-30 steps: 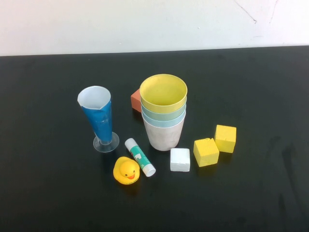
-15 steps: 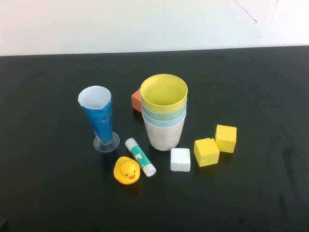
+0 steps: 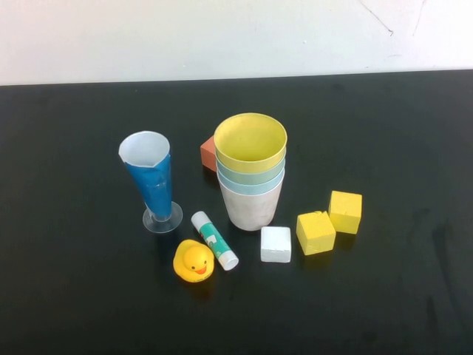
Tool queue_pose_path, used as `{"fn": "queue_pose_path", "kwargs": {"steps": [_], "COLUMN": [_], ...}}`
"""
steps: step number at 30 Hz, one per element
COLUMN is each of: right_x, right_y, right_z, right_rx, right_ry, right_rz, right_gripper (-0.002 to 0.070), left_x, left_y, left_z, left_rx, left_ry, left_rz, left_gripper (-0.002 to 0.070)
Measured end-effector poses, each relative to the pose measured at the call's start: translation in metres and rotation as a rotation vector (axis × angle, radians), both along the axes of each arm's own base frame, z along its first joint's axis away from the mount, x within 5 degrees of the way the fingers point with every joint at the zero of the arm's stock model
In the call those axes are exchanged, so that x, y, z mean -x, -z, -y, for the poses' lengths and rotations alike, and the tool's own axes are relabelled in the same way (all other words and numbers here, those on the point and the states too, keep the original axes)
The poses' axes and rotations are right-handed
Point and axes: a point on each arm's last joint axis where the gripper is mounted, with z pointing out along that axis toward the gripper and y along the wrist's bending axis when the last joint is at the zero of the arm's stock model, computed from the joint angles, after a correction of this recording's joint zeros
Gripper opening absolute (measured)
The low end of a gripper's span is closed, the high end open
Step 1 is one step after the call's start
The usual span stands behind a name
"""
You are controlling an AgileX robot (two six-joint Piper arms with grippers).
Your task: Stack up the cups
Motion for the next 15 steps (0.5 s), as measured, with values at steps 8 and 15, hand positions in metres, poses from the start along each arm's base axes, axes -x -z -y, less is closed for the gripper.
{"fn": "queue_pose_path", "kwargs": {"steps": [8, 15], "right_x": [0.0, 0.0], "right_y": [0.0001, 0.0001], "right_z": [0.0, 0.0], "right_rx": [0.0, 0.0], "right_ry": [0.0, 0.0], "right_rz": [-0.001, -0.001], "right_gripper": [-0.0003, -0.0003], "left_x": [0.0005, 0.0008], "left_y": [0.0011, 0.0022], "left_z": [-0.0032, -0.0026], "left_rx": [-0.01, -0.027], "left_ry": [-0.068, -0.056], "left_rz": [-0.01, -0.023], "left_gripper": [-0.0001, -0.0001]}}
